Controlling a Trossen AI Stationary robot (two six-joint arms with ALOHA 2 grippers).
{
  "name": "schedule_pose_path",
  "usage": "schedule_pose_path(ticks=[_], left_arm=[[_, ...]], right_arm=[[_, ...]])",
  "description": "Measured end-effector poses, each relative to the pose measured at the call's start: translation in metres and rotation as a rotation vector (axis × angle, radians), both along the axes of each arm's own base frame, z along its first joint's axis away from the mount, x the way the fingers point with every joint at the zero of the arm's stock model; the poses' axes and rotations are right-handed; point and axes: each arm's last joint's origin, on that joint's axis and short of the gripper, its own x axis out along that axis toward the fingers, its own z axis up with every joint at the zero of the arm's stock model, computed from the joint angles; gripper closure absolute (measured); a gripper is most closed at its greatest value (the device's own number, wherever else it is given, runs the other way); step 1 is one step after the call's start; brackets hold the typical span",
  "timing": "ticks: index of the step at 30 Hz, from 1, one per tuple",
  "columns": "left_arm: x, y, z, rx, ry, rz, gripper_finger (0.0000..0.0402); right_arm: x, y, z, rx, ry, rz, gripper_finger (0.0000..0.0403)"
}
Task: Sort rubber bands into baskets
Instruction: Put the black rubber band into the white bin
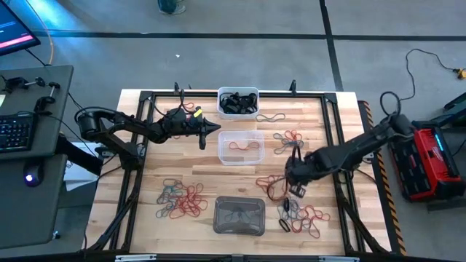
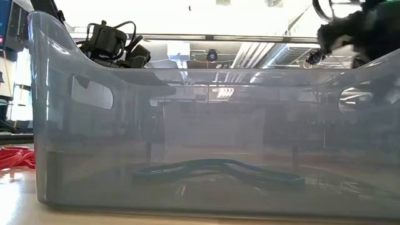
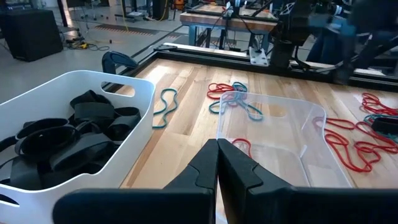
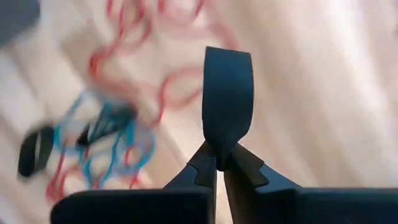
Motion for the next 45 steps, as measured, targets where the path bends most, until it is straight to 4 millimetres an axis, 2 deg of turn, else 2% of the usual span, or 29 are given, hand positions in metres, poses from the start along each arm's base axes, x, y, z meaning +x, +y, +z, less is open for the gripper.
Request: schedule_pose_path(ticks=[6, 13, 17, 22, 29, 33, 38, 42, 45], left_arm=[[0.000, 0.000, 0.000, 0.000, -0.001, 0.000, 0.0402], [0.000, 0.000, 0.000, 0.000, -0.001, 0.000, 0.0402], [0.000, 0.000, 0.000, 0.000, -0.001, 0.000, 0.0402], [0.000, 0.000, 0.000, 0.001, -0.002, 0.000, 0.0402], [0.000, 0.000, 0.000, 0.002, -0.001, 0.000, 0.0402], [0.000, 0.000, 0.000, 0.003, -0.001, 0.000, 0.0402], [0.000, 0.000, 0.000, 0.009, 0.001, -0.001, 0.0402], [0.000, 0.000, 0.000, 0.009, 0.001, -0.001, 0.0402], [0.000, 0.000, 0.000, 0.009, 0.001, -0.001, 0.0402]], right_arm=[[0.015, -0.039, 0.005, -0.130, -0.090, -0.037, 0.0401], [0.045, -0.104, 0.014, -0.263, -0.251, -0.054, 0.0402], [0.058, -0.141, 0.013, -0.325, -0.241, -0.049, 0.0402], [0.084, -0.182, 0.016, -0.386, -0.257, -0.038, 0.0402], [0.119, -0.236, 0.017, -0.360, -0.248, -0.030, 0.0403], [0.135, -0.261, 0.015, -0.352, -0.222, -0.026, 0.0403], [0.146, -0.286, 0.004, -0.307, -0.187, -0.035, 0.0403], [0.145, -0.295, -0.002, -0.288, -0.146, -0.052, 0.0394], [0.144, -0.297, -0.004, -0.283, -0.137, -0.055, 0.0366]])
